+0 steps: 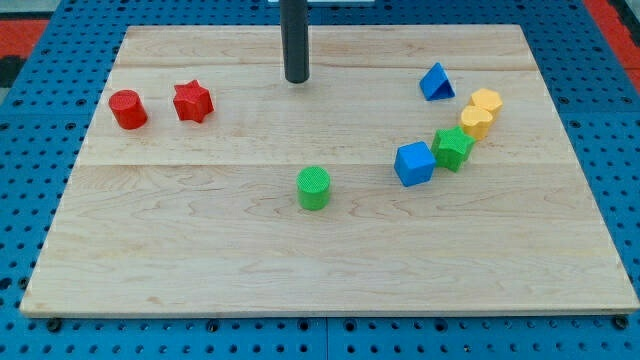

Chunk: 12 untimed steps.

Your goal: Bring the red star bottom left to the green circle

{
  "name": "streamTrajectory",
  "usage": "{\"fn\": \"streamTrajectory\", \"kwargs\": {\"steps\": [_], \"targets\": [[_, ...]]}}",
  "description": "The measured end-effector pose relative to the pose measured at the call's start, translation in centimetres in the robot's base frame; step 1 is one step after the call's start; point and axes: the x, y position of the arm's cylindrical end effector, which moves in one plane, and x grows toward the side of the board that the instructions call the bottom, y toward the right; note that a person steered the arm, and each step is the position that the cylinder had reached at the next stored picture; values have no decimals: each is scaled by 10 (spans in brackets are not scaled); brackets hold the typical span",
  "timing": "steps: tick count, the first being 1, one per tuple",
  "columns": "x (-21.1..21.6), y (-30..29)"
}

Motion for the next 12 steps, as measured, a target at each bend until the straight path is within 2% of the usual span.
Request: {"fn": "streamTrajectory", "kwargs": {"steps": [1, 2, 3, 7, 8, 9, 10, 11, 12], "targets": [[11, -33], [7, -119], [2, -125], [2, -104], [-5, -92], [-33, -47], [-24, -93], [43, -135], [67, -132]]}}
